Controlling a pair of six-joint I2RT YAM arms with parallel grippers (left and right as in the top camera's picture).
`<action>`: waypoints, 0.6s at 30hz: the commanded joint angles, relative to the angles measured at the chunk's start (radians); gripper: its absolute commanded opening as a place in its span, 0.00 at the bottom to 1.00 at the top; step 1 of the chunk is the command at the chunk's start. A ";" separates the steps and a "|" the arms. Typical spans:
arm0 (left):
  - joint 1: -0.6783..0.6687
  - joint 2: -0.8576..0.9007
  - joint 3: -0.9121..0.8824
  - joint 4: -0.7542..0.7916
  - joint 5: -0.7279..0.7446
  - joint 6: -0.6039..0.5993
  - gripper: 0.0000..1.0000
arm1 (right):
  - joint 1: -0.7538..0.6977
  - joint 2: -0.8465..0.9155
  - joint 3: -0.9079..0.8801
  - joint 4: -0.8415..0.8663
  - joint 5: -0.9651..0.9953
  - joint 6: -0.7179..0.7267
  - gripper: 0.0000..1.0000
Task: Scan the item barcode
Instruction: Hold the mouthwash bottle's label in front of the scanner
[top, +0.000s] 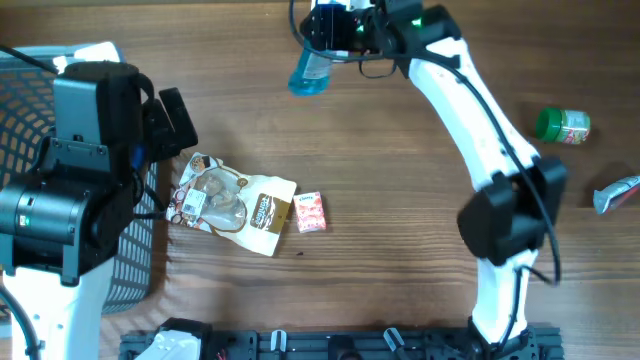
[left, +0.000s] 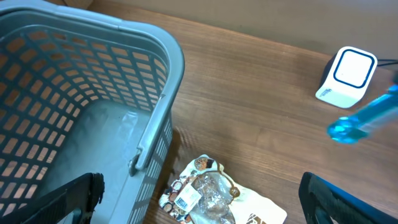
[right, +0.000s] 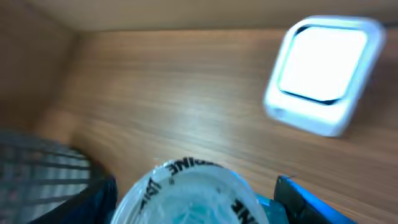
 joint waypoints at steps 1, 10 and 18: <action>0.003 0.000 -0.003 0.003 -0.014 -0.002 1.00 | 0.005 -0.028 0.017 -0.068 0.323 -0.145 0.37; 0.003 0.000 -0.003 0.018 -0.014 -0.002 1.00 | 0.005 0.043 -0.124 0.165 0.385 -0.192 0.34; 0.003 0.000 -0.003 0.019 -0.014 -0.002 1.00 | 0.007 0.061 -0.162 0.139 0.360 -0.138 0.41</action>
